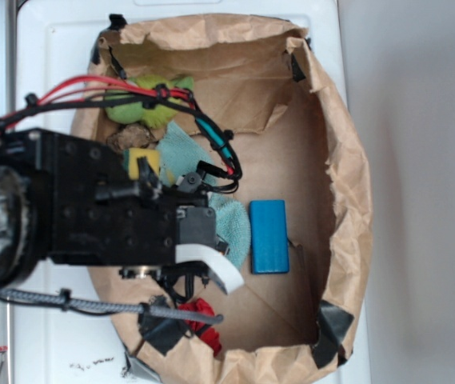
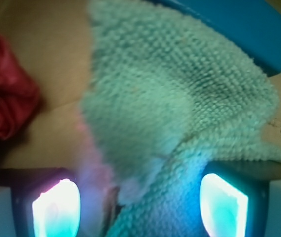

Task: Grab the blue cloth.

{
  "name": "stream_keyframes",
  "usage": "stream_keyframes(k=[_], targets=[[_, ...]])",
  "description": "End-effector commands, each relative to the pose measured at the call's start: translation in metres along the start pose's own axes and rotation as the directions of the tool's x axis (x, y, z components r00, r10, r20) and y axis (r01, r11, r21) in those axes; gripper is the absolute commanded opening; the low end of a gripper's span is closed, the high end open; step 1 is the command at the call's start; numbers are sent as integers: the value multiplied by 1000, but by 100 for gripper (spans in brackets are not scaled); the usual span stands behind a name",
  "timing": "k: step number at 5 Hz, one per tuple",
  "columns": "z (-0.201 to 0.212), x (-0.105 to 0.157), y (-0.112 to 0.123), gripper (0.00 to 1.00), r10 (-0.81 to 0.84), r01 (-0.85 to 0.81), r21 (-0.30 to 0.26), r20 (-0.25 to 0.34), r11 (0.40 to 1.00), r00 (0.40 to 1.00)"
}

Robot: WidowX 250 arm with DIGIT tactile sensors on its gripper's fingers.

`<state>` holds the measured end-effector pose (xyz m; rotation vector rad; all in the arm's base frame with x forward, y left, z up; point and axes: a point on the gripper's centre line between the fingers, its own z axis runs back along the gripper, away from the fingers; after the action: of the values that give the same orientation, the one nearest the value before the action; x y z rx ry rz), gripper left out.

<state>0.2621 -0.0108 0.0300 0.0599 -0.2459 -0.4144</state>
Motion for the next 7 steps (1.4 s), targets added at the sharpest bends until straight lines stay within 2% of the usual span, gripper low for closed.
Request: stream_keyframes(k=[1,4,5,6,7], targets=[[-3,8,-2,0,-6,4,64,29,998,1000],[-7,5,-3,0,15,-17,79,20,997,1000],[4,0,-5,0,76,-76,39,-6,996,997],[29,1,0,0,269,-269,11,-44,963,962],[47,7,19,0,462,-466,-3,-115,885,879]])
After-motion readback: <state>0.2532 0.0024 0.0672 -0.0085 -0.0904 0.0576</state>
